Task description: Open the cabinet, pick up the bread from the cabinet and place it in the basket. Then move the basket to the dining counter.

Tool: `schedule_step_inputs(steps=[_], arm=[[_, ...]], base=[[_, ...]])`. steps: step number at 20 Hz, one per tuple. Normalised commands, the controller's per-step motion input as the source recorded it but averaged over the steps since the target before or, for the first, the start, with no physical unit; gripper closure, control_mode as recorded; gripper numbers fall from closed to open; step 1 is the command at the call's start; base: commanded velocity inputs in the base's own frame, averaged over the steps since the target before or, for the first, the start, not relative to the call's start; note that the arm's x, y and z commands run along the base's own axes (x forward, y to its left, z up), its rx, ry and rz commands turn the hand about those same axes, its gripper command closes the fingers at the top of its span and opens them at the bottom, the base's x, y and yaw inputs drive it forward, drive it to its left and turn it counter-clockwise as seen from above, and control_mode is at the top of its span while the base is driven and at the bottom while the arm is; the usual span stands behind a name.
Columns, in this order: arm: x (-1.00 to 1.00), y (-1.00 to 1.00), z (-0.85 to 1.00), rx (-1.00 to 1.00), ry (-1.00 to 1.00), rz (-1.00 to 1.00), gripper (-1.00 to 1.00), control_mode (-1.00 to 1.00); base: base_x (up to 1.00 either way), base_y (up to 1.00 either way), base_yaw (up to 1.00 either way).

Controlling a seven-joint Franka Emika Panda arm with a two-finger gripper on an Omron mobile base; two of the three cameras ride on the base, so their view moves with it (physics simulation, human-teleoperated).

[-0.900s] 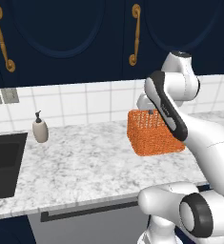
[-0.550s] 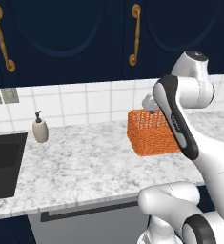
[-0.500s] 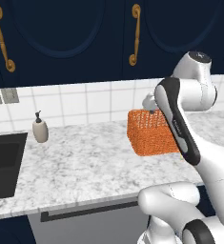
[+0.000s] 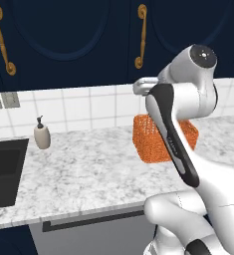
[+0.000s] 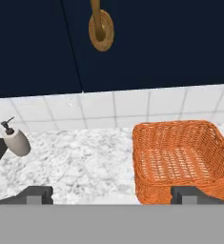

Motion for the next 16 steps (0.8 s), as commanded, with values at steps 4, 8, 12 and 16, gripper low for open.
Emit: schedule_step_inputs(steps=[4,8,12,16], arm=[[0.18,0.04,0.61,0.01,-0.31,-0.07,-1.0,-1.0],[0.4,0.0,0.15,0.05,-0.19,0.0,-1.0,-1.0],[0.42,-0.04,0.42,0.07,-0.04,0.0,-1.0,-1.0],[0.22,0.03,0.68,0.01,0.04,0.0,-1.0,-1.0]], base=[[0.0,0.0,0.0],[0.0,0.0,0.0],[0.0,0.0,0.0],[0.0,0.0,0.0]])
